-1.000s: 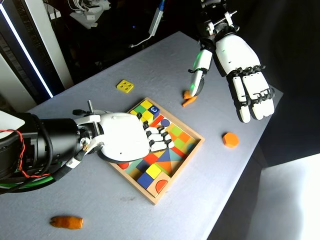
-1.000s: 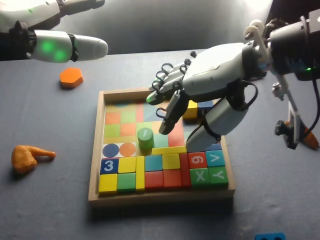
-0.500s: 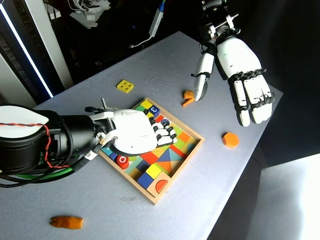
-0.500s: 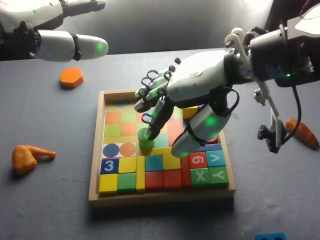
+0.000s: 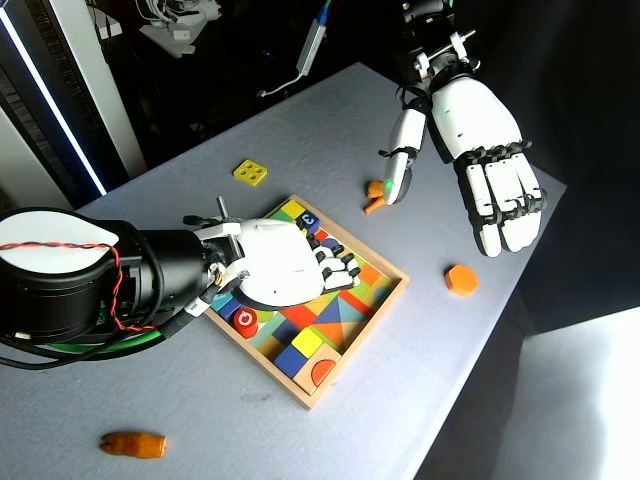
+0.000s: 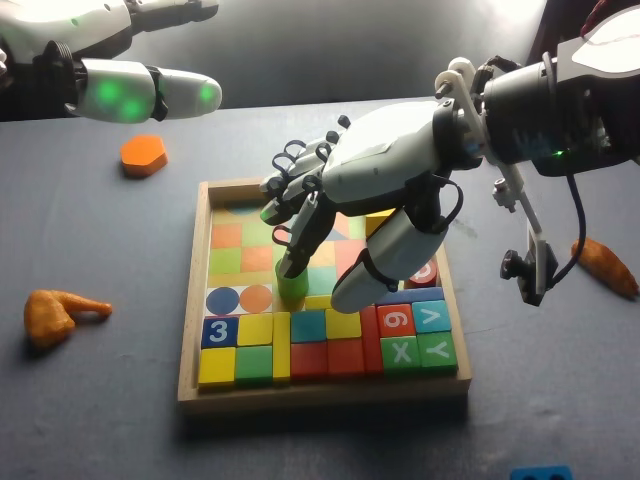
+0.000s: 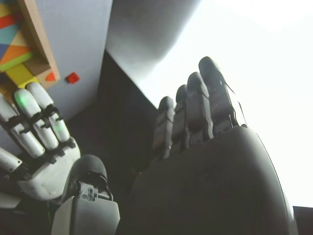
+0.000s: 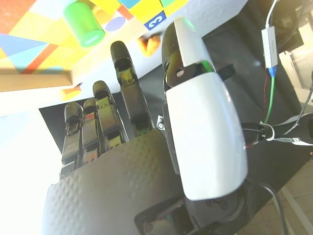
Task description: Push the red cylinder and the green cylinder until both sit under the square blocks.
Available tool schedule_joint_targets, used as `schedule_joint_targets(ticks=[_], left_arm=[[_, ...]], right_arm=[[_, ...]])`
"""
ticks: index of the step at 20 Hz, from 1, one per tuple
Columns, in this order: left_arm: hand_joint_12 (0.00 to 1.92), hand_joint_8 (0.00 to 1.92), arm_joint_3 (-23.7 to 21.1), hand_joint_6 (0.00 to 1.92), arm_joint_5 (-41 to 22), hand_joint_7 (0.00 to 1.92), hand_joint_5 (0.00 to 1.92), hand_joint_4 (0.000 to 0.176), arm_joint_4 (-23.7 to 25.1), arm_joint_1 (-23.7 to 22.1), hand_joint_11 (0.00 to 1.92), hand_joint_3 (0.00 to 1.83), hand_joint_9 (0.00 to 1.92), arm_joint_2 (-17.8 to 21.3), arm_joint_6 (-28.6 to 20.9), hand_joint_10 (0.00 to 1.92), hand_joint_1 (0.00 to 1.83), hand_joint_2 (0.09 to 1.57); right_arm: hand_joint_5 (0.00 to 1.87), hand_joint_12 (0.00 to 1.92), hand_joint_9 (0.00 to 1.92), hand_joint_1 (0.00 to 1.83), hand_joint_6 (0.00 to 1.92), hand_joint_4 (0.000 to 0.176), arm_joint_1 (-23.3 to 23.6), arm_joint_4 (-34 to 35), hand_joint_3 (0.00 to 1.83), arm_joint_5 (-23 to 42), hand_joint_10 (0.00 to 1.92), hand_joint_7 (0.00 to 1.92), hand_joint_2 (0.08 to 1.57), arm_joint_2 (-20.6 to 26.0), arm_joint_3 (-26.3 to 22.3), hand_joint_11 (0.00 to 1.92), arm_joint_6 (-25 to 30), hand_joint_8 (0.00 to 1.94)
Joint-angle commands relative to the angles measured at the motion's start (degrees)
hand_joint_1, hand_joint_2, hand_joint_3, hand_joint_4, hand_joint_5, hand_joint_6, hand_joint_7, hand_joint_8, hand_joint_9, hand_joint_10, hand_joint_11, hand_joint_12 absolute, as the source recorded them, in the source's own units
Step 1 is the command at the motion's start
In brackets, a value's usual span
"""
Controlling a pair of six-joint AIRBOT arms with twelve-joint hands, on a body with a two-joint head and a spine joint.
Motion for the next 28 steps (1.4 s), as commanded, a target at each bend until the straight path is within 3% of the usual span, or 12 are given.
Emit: schedule_joint_targets(ticks=[1,10,11,18,19,20,21,22,23,24,27,28], left_arm=[[0.55,0.00,0.5,0.00,-5.7,0.07,0.10,0.075,-1.0,-1.0,0.00,0.00,0.12,-0.1,-0.1,0.00,0.00,1.17],[0.60,0.00,1.1,0.00,-5.5,0.08,0.10,0.066,-0.9,-1.0,0.00,0.00,0.12,-0.8,-0.1,0.00,0.01,1.15],[0.59,0.00,1.1,0.00,-5.4,0.09,0.10,0.089,-0.9,-1.0,0.00,0.00,0.12,-0.9,-0.1,0.00,0.00,1.16],[0.54,0.00,1.4,0.00,-5.3,0.10,0.10,0.103,-0.8,-1.0,0.00,0.00,0.12,-1.2,-0.1,0.00,0.00,1.17],[0.62,0.00,1.4,0.00,-5.3,0.11,0.08,0.060,-0.8,-1.0,0.00,0.00,0.15,-1.3,0.0,0.01,0.00,1.19],[0.59,0.00,1.5,0.00,-5.3,0.10,0.08,0.066,-0.8,-1.0,0.00,0.00,0.14,-1.4,0.0,0.00,0.00,1.19],[0.54,0.00,1.6,0.00,-5.2,0.08,0.08,0.088,-0.8,-1.0,0.00,0.00,0.12,-1.5,0.0,0.00,0.00,1.15],[0.54,0.00,1.7,0.00,-5.1,0.08,0.08,0.088,-0.8,-1.0,0.00,0.00,0.12,-1.5,0.0,0.00,0.00,1.15],[0.41,0.00,1.7,0.00,-5.0,0.07,0.08,0.045,-0.7,-1.0,0.00,0.00,0.08,-1.6,0.0,0.01,0.00,1.14],[0.41,0.00,1.7,0.00,-5.0,0.07,0.08,0.045,-0.7,-1.0,0.00,0.00,0.08,-1.6,0.0,0.01,0.00,1.14],[0.41,0.00,1.7,0.00,-5.0,0.06,0.09,0.075,-0.7,-1.0,0.00,0.01,0.07,-1.6,0.0,0.00,0.00,1.15],[0.45,0.01,1.8,0.00,-5.0,0.05,0.09,0.073,-0.7,-1.0,0.00,0.01,0.07,-1.6,0.0,0.00,0.00,1.15]], right_arm=[[0.63,0.41,0.01,0.37,0.00,0.176,0.2,3.4,0.00,-0.6,0.00,0.19,1.11,0.1,0.2,0.00,-0.1,0.00],[0.63,0.48,0.02,0.35,0.00,0.176,0.0,3.7,0.00,-1.3,0.00,0.20,1.12,-0.6,0.8,0.00,-0.7,0.00],[0.63,0.44,0.02,0.35,0.00,0.176,0.0,3.7,0.00,-1.3,0.00,0.20,1.12,-0.7,0.9,0.00,-0.7,0.00],[0.61,0.35,0.00,0.36,0.00,0.176,-1.1,4.6,0.00,-1.3,0.00,0.16,1.12,-1.7,1.8,0.00,-1.1,0.00],[0.63,0.37,0.01,0.40,0.00,0.176,-1.2,4.7,0.00,-1.3,0.00,0.17,1.12,-1.7,1.8,0.00,-1.1,0.00],[0.63,0.37,0.01,0.41,0.00,0.176,-1.3,4.7,0.00,-1.3,0.00,0.17,1.12,-1.7,1.8,0.00,-1.1,0.00],[0.63,0.34,0.01,0.42,0.00,0.176,-1.3,4.7,0.00,-1.3,0.00,0.18,1.11,-1.7,1.9,0.00,-1.1,0.00],[0.63,0.34,0.01,0.42,0.00,0.176,-1.3,4.8,0.00,-1.3,0.00,0.18,1.11,-1.7,1.9,0.00,-1.1,0.00],[0.61,0.33,0.01,0.39,0.00,0.176,-1.3,4.8,0.00,-1.3,0.00,0.19,1.11,-1.7,1.9,0.00,-1.1,0.00],[0.61,0.33,0.01,0.39,0.00,0.176,-1.3,4.8,0.00,-1.3,0.00,0.19,1.11,-1.7,2.0,0.00,-1.1,0.00],[0.60,0.37,0.01,0.35,0.00,0.176,-1.0,4.8,0.00,-1.1,0.00,0.17,1.11,-1.9,2.2,0.00,-1.2,0.00],[0.60,0.34,0.01,0.36,0.00,0.176,-0.9,4.8,0.00,-1.1,0.00,0.18,1.10,-1.9,2.3,0.00,-1.3,0.00]])
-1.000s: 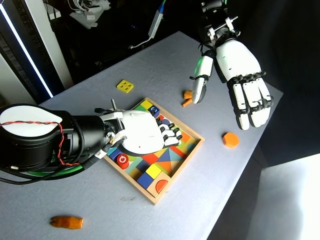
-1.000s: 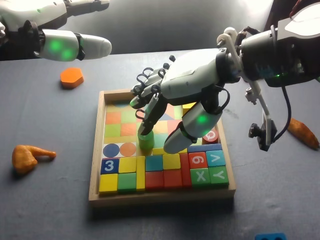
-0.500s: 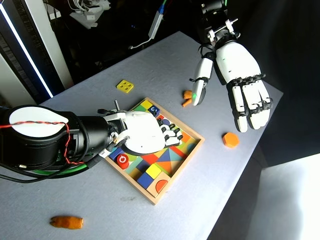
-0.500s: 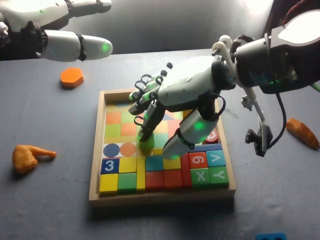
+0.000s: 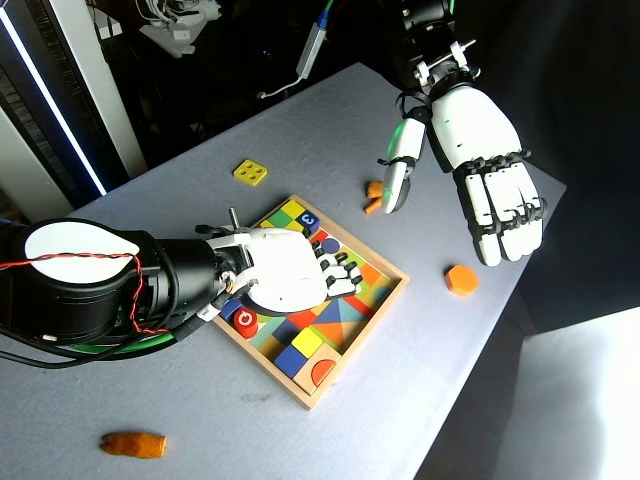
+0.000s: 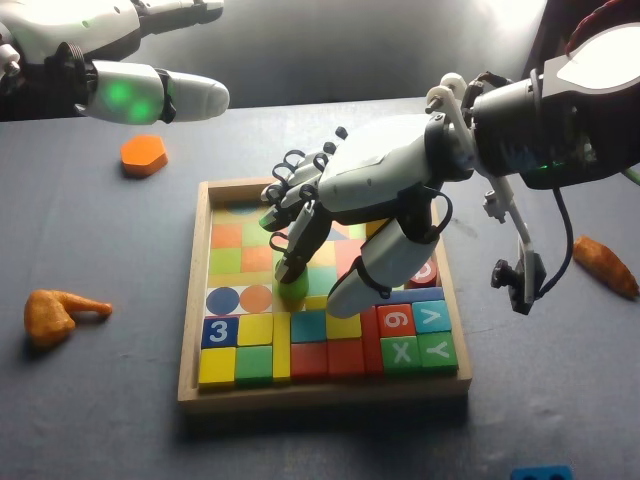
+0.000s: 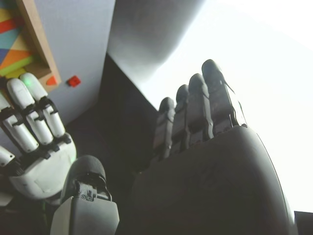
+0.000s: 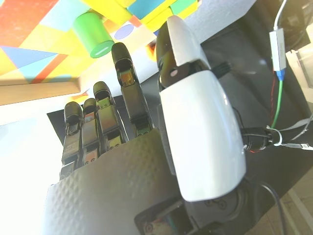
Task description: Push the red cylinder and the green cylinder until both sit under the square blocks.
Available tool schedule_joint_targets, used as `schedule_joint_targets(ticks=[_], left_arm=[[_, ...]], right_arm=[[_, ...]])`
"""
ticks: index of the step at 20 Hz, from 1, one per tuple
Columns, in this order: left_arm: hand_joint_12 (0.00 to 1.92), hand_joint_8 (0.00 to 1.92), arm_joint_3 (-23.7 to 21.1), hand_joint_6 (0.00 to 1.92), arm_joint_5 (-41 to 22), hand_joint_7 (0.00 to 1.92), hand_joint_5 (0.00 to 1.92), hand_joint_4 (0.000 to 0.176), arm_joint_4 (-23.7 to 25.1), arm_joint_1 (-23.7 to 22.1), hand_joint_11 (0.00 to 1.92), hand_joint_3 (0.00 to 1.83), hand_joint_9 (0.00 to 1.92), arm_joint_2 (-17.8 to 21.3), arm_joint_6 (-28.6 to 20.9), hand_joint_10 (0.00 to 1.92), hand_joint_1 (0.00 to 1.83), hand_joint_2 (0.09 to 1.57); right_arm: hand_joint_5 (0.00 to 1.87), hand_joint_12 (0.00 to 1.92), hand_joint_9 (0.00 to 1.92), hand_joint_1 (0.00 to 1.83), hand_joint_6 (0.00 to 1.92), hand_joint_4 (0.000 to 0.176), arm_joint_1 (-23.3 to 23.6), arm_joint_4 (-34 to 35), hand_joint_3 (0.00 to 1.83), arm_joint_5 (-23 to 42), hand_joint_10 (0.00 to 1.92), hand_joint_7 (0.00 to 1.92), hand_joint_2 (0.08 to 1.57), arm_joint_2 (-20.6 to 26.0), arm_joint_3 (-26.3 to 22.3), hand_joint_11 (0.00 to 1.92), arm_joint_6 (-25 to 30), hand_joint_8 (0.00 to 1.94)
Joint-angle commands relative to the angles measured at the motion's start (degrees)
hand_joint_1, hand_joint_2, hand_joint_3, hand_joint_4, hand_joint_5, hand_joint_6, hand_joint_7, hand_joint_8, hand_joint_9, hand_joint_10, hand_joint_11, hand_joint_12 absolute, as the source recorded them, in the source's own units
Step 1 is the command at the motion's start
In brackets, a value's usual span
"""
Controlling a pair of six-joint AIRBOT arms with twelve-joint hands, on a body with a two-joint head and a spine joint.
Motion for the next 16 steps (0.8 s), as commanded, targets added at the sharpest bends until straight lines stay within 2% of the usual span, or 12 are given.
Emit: schedule_joint_targets(ticks=[1,2,3,4,5,7,8,9,11,12,13,16], left_arm=[[0.45,0.01,0.4,0.00,-5.8,0.06,0.10,0.073,-0.9,-0.9,0.00,0.00,0.08,-0.1,0.0,0.01,0.00,1.14],[0.45,0.01,0.4,0.00,-5.8,0.07,0.10,0.086,-0.9,-0.9,0.00,0.00,0.09,-0.1,0.0,0.01,0.00,1.13],[0.45,0.01,0.4,0.00,-5.8,0.07,0.10,0.086,-0.9,-0.9,0.00,0.00,0.09,-0.1,0.0,0.01,0.00,1.13],[0.42,0.00,0.4,0.00,-5.8,0.07,0.10,0.100,-0.9,-0.9,0.00,0.00,0.08,-0.2,0.0,0.00,0.00,1.13],[0.42,0.00,0.4,0.00,-5.8,0.06,0.10,0.095,-0.9,-0.9,0.00,0.00,0.08,-0.2,0.0,0.00,0.00,1.14],[0.42,0.00,0.5,0.00,-5.8,0.06,0.10,0.074,-0.9,-0.9,0.00,0.00,0.08,-0.3,0.0,0.00,0.00,1.14],[0.42,0.00,0.5,0.00,-5.8,0.06,0.10,0.074,-0.9,-0.9,0.00,0.00,0.08,-0.3,0.0,0.00,0.00,1.14],[0.49,0.00,0.5,0.00,-5.8,0.05,0.11,0.064,-0.9,-0.9,0.00,0.00,0.09,-0.3,0.0,0.00,0.00,1.14],[0.49,0.00,0.5,0.00,-5.8,0.05,0.11,0.064,-0.9,-0.9,0.00,0.00,0.09,-0.3,-0.1,0.00,0.00,1.14],[0.42,0.01,0.6,0.00,-5.8,0.06,0.11,0.077,-0.9,-0.9,0.00,0.00,0.08,-0.4,-0.1,0.01,0.00,1.14],[0.40,0.00,0.6,0.00,-5.8,0.05,0.11,0.083,-0.9,-0.9,0.00,0.00,0.07,-0.4,-0.1,0.00,0.00,1.13],[0.45,0.00,0.6,0.00,-5.8,0.07,0.11,0.078,-0.9,-0.9,0.00,0.00,0.09,-0.5,-0.1,0.01,0.00,1.14]], right_arm=[[0.59,0.33,0.01,0.35,0.00,0.176,0.9,3.0,0.00,-0.1,0.00,0.18,1.10,0.1,0.2,0.00,0.0,0.00],[0.60,0.36,0.02,0.36,0.00,0.176,0.9,3.0,0.00,-0.1,0.00,0.18,1.11,0.1,0.2,0.00,0.0,0.00],[0.60,0.36,0.02,0.36,0.00,0.176,1.0,3.0,0.00,-0.1,0.00,0.18,1.11,0.1,0.3,0.00,0.0,0.00],[0.61,0.40,0.04,0.38,0.00,0.176,1.1,3.1,0.00,-0.1,0.00,0.21,1.10,0.1,0.3,0.00,-0.1,0.00],[0.61,0.36,0.04,0.39,0.00,0.176,1.1,3.2,0.00,-0.1,0.00,0.21,1.10,0.1,0.3,0.00,-0.2,0.00],[0.61,0.41,0.05,0.38,0.00,0.176,1.2,3.3,0.00,-0.1,0.00,0.21,1.10,0.1,0.3,0.00,-0.3,0.00],[0.61,0.41,0.05,0.38,0.00,0.176,1.3,3.4,0.00,-0.1,0.00,0.21,1.10,0.1,0.3,0.00,-0.4,0.00],[0.60,0.40,0.03,0.35,0.00,0.176,1.3,3.4,0.00,-0.1,0.00,0.19,1.10,0.0,0.3,0.00,-0.5,0.00],[0.59,0.40,0.03,0.35,0.00,0.176,1.4,3.5,0.00,-0.2,0.00,0.18,1.10,0.0,0.3,0.00,-0.6,0.00],[0.60,0.40,0.03,0.36,0.00,0.176,1.4,3.5,0.00,-0.3,0.00,0.17,1.10,0.0,0.3,0.00,-0.6,0.00],[0.60,0.40,0.03,0.36,0.00,0.176,1.4,3.5,0.00,-0.4,0.00,0.16,1.10,0.0,0.3,0.00,-0.6,0.00],[0.59,0.41,0.04,0.36,0.00,0.176,1.4,3.5,0.00,-0.5,0.00,0.14,1.11,0.0,0.3,0.00,-0.8,0.00]])
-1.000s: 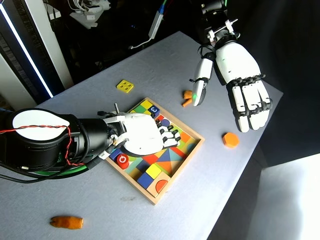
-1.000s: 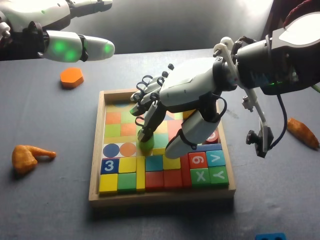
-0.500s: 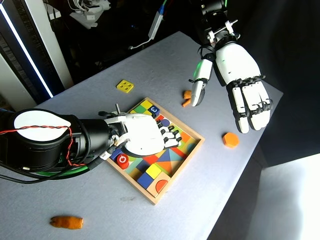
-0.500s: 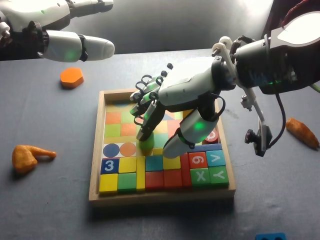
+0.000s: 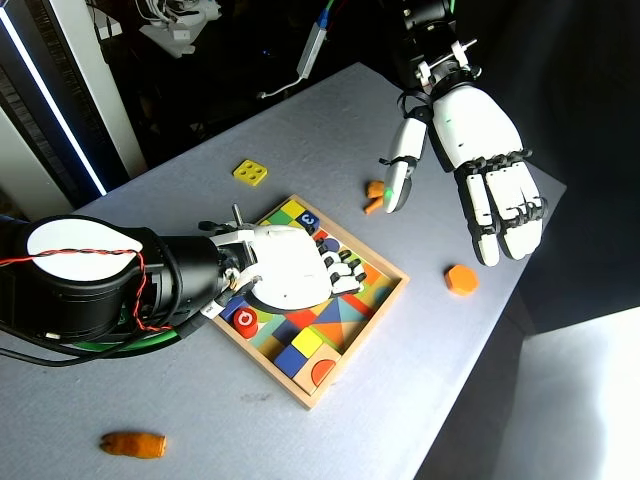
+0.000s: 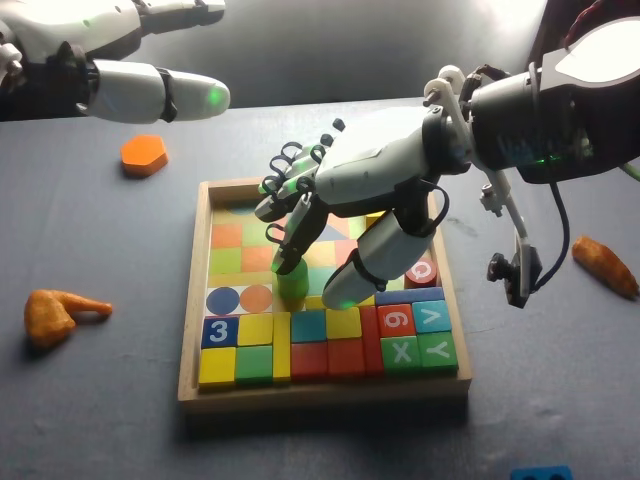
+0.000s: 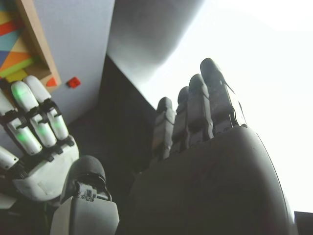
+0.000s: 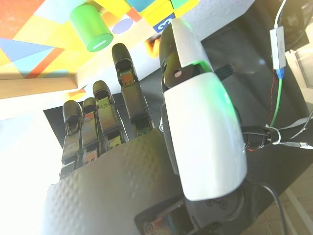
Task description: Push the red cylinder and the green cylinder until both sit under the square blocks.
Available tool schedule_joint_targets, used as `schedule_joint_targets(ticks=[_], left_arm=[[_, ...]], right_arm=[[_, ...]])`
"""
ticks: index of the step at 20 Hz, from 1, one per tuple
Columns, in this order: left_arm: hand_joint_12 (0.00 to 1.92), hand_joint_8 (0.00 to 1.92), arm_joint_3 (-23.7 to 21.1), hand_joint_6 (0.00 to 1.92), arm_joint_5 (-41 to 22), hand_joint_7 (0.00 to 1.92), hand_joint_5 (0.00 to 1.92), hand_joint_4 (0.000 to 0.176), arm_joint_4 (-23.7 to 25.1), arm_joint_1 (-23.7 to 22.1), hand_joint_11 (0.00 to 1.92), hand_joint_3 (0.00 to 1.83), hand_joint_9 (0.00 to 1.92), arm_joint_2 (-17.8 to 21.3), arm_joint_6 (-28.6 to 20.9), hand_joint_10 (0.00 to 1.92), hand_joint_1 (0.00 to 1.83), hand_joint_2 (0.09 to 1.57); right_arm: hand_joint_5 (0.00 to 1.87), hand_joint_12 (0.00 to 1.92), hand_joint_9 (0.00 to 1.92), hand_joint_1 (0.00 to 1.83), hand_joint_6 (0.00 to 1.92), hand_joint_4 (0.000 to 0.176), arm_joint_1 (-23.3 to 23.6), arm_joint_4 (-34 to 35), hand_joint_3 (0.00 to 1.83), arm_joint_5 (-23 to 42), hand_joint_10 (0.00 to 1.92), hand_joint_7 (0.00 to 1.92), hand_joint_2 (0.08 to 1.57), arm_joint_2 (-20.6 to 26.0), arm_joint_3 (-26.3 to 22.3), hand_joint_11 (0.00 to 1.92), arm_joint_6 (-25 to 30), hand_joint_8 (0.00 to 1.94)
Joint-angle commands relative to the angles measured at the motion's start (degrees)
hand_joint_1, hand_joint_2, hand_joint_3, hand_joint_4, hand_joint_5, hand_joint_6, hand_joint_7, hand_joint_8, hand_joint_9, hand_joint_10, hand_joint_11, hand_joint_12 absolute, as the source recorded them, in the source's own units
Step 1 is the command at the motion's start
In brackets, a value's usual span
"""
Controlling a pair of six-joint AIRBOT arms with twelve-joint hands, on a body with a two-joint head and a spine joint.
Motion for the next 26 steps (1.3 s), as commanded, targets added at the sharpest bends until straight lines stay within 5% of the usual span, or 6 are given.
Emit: schedule_joint_targets(ticks=[1,5,12,14,18,26], left_arm=[[0.43,0.00,0.2,0.00,-5.8,0.07,0.11,0.078,-1.1,-0.9,0.00,0.00,0.09,-0.1,-0.1,0.00,0.00,1.15],[0.31,0.00,0.2,0.00,-5.8,0.06,0.10,0.097,-1.1,-1.0,0.00,0.00,0.06,-0.1,-0.1,0.00,0.00,1.14],[0.32,0.00,0.2,0.00,-5.8,0.04,0.09,0.065,-1.1,-1.2,0.00,0.00,0.06,-0.1,-0.1,0.00,0.00,1.16],[0.31,0.01,0.2,0.00,-5.8,0.06,0.07,0.085,-1.1,-1.2,0.00,0.00,0.06,-0.1,-0.1,0.00,0.00,1.14],[0.28,0.00,0.2,0.00,-5.8,0.05,0.08,0.069,-1.1,-1.2,0.00,0.01,0.06,-0.1,-0.1,0.01,0.00,1.15],[0.35,0.00,0.2,0.00,-5.8,0.06,0.08,0.088,-1.1,-1.2,0.00,0.00,0.07,-0.1,-0.1,0.00,0.00,1.13]], right_arm=[[0.58,0.38,0.04,0.36,0.00,0.176,1.0,3.0,0.00,-0.2,0.00,0.14,1.11,0.2,0.1,0.00,0.0,0.00],[0.59,0.40,0.04,0.36,0.00,0.176,1.0,3.0,0.00,-0.7,0.00,0.13,1.10,0.1,0.1,0.00,-0.2,0.00],[0.59,0.41,0.04,0.36,0.00,0.176,0.7,3.0,0.00,-1.3,0.00,0.15,1.10,-0.1,0.3,0.00,-0.3,0.01],[0.58,0.40,0.02,0.36,0.00,0.176,0.5,3.0,0.00,-1.5,0.00,0.15,1.11,-0.2,0.5,0.00,-0.3,0.01],[0.58,0.39,0.02,0.36,0.00,0.176,0.4,3.0,0.00,-1.7,0.00,0.17,1.11,-0.2,0.7,0.00,-0.2,0.00],[0.60,0.40,0.01,0.38,0.00,0.176,-0.8,3.0,0.00,-1.5,0.00,0.19,1.11,-0.2,1.1,0.00,0.4,0.00]])
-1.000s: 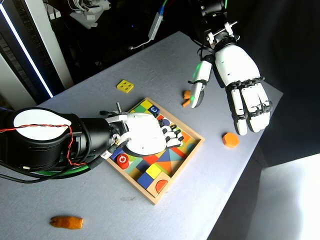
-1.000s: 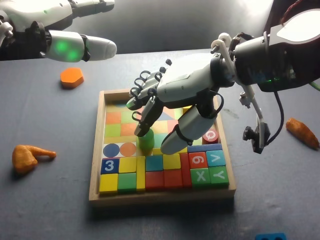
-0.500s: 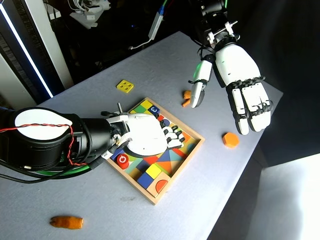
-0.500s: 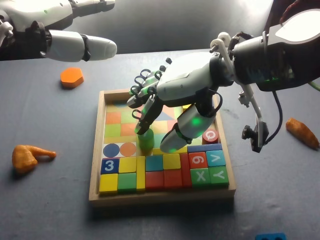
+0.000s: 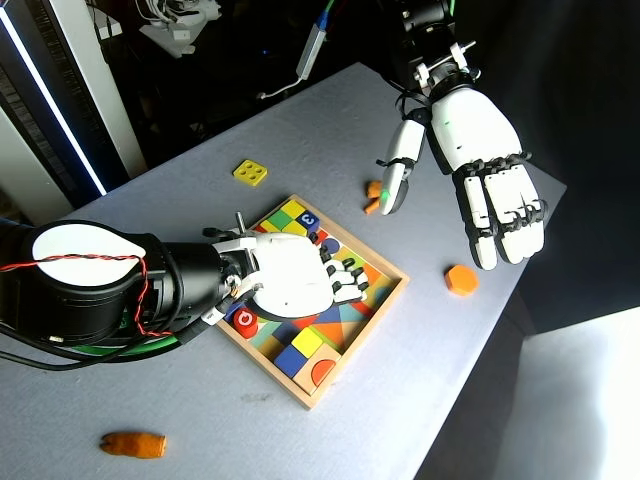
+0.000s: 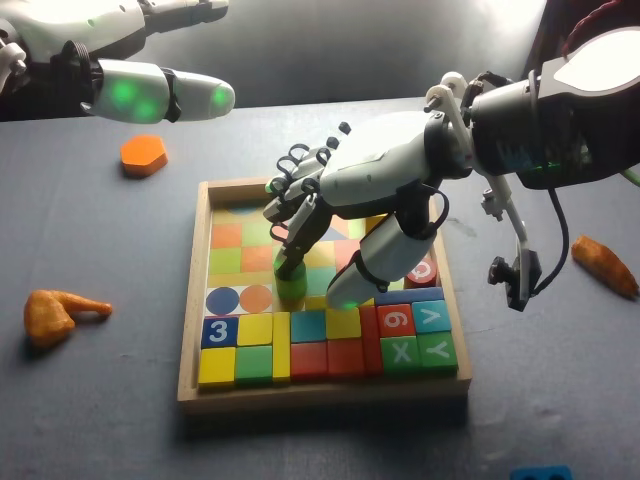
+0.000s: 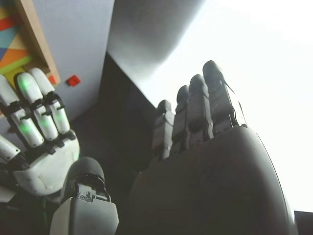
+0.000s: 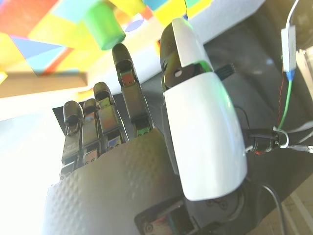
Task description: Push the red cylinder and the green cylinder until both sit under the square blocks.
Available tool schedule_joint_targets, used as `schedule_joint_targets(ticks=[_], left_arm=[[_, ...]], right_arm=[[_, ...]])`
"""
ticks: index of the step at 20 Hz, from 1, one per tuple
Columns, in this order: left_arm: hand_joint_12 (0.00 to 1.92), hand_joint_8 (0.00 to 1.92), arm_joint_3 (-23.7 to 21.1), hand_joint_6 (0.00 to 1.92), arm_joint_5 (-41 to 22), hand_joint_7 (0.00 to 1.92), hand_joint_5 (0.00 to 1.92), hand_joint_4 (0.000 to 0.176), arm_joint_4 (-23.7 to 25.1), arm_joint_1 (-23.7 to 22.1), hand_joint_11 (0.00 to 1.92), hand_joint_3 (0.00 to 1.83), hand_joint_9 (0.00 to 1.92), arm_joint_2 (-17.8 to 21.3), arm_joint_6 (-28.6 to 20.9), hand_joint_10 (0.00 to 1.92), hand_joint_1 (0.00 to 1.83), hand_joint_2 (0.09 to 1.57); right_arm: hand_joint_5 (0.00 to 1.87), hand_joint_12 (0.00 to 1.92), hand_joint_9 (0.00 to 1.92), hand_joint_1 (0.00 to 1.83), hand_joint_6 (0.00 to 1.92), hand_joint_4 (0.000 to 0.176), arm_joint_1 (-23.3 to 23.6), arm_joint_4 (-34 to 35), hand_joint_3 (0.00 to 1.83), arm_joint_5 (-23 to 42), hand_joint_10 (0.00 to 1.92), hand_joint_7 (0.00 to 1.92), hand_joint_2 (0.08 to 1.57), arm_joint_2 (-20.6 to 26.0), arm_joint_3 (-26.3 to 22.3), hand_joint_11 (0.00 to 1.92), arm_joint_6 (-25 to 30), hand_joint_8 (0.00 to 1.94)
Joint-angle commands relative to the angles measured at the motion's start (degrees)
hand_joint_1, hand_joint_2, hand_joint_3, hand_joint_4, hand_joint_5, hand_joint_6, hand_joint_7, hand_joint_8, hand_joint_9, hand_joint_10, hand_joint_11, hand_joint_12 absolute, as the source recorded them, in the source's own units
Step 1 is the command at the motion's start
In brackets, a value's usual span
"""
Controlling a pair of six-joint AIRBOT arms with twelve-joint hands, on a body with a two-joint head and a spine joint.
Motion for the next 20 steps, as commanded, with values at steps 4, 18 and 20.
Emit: schedule_joint_targets(ticks=[4,18,20], left_arm=[[0.37,0.00,0.2,0.00,-5.8,0.07,0.07,0.075,-1.1,-0.9,0.00,0.00,0.07,0.1,-0.1,0.00,0.00,1.13],[0.41,0.00,0.3,0.00,-5.5,0.06,0.07,0.085,-1.1,-0.5,0.00,0.00,0.08,0.1,-0.1,0.00,0.00,1.11],[0.44,0.00,0.3,0.00,-5.5,0.07,0.07,0.078,-1.1,-0.4,0.00,0.00,0.09,0.1,-0.1,0.00,0.00,1.13]], right_arm=[[0.60,0.40,0.01,0.37,0.00,0.176,0.1,2.6,0.00,0.1,0.00,0.18,1.11,0.2,0.3,0.00,0.5,0.00],[0.64,0.30,0.01,0.39,0.01,0.176,-0.6,2.6,0.00,2.7,0.00,0.19,1.11,1.3,0.3,0.00,1.9,0.00],[0.64,0.29,0.01,0.41,0.01,0.176,-0.7,2.6,0.00,2.9,0.00,0.19,1.11,1.5,0.3,0.00,2.1,0.00]])
